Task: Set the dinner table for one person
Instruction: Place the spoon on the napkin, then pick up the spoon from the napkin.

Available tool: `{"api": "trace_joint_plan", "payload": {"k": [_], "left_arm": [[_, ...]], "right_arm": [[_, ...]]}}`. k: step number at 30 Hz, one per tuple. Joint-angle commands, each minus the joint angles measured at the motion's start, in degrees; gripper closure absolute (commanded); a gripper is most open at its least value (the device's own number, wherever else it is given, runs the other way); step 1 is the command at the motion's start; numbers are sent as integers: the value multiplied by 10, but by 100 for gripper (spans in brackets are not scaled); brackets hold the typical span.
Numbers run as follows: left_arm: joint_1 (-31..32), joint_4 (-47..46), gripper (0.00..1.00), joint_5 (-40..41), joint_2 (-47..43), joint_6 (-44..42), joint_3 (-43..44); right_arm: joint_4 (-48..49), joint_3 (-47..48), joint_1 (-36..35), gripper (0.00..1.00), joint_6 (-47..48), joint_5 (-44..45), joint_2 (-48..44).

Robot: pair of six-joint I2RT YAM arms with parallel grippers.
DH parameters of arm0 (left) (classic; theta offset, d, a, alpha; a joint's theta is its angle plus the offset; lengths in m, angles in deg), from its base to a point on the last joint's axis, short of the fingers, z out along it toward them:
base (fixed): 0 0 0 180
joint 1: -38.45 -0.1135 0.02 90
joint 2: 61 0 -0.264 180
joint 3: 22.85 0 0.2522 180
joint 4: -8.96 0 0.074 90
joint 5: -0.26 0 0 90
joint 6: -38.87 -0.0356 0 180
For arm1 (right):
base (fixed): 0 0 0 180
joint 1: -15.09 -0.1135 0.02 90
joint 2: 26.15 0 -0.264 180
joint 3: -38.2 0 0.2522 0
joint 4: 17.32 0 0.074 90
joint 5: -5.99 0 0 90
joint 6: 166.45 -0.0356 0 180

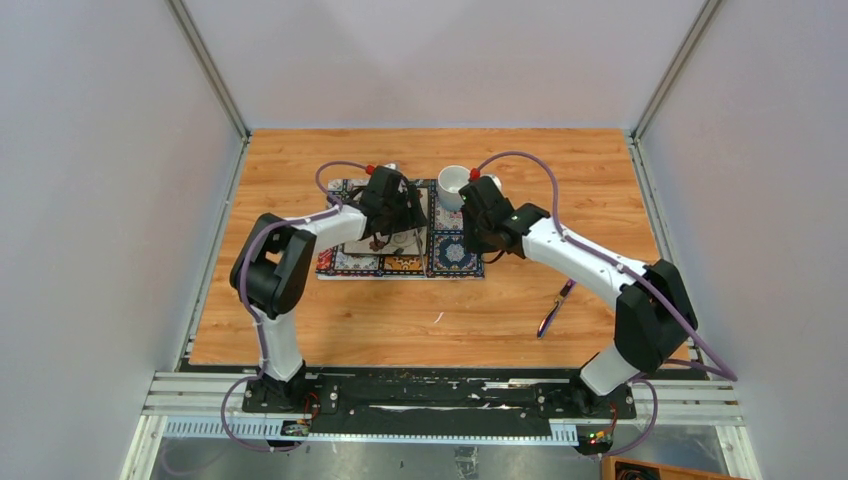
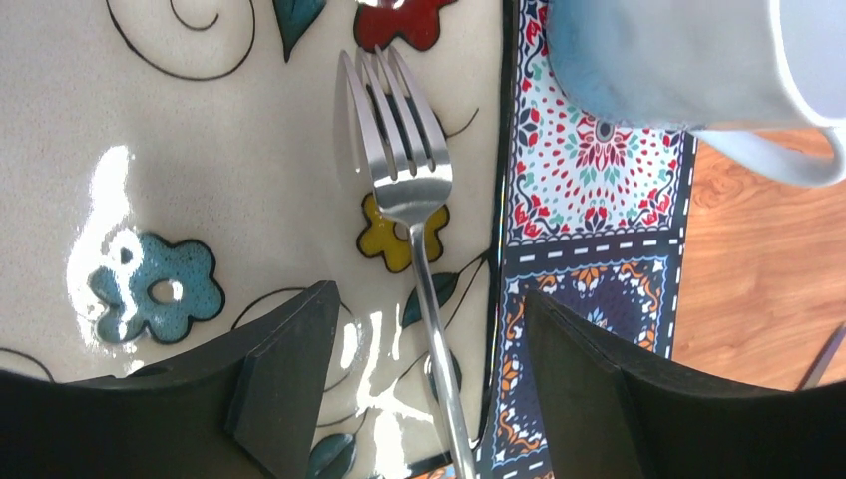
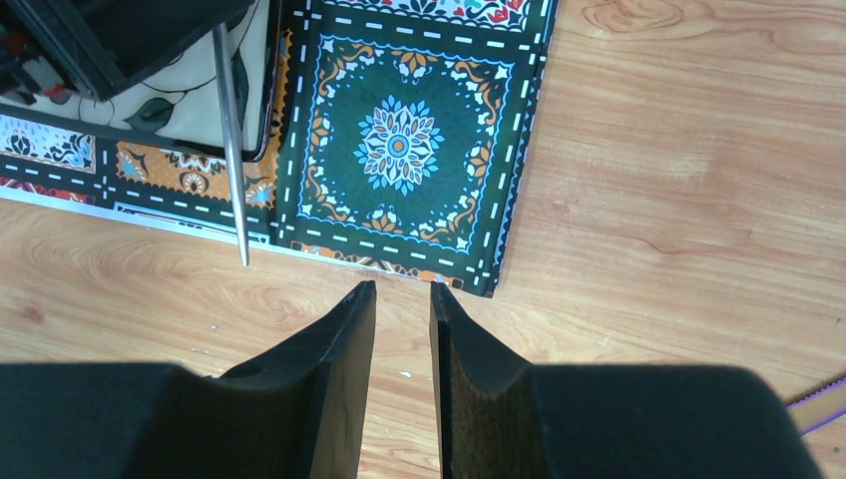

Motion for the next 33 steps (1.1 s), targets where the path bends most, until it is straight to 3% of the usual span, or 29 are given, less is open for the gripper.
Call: {"api": "trace_joint_plan", "payload": {"k": [1,14,33], "left_arm": [[-2,34,28,20,24,-1,36],[-2,129,35,74,42,-27,83],[2,81,45,-21,90,-12,91]], "right_arm": [[-12,-12,7,69,-8,8,-26],[-12,-31,11,70,-7,15,-53],[-12,-39,11,71,-7,15,-80]]}}
